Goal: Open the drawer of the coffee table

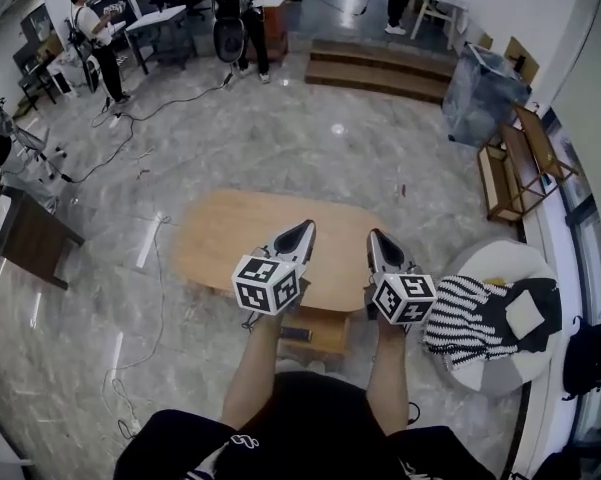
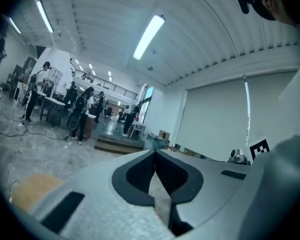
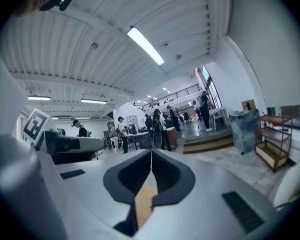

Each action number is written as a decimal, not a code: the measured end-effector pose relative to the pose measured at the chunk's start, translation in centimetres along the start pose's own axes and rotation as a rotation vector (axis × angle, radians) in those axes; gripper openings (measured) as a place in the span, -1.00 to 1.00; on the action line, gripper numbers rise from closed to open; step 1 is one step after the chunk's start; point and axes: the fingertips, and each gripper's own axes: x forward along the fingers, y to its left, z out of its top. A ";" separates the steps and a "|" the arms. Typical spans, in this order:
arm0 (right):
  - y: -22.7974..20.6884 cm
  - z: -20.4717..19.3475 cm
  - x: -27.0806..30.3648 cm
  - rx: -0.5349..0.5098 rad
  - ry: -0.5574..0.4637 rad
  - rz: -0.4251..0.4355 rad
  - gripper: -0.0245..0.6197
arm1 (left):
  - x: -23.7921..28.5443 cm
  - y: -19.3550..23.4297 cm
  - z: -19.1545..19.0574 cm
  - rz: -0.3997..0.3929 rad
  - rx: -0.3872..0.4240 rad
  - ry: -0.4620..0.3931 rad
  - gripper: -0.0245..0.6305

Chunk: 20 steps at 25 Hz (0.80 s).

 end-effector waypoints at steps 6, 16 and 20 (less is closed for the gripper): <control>2.9 8.7 -0.5 -0.137 -0.150 0.040 -0.89 | -0.9 -1.4 8.1 0.019 0.126 -0.147 -0.90; 4.4 11.9 -1.0 -0.167 -0.218 0.009 -0.89 | -3.0 -0.4 11.3 0.130 0.198 -0.190 -0.90; 5.4 12.4 -0.6 -0.178 -0.214 0.009 -0.89 | -3.1 0.2 12.2 0.126 0.189 -0.189 -0.90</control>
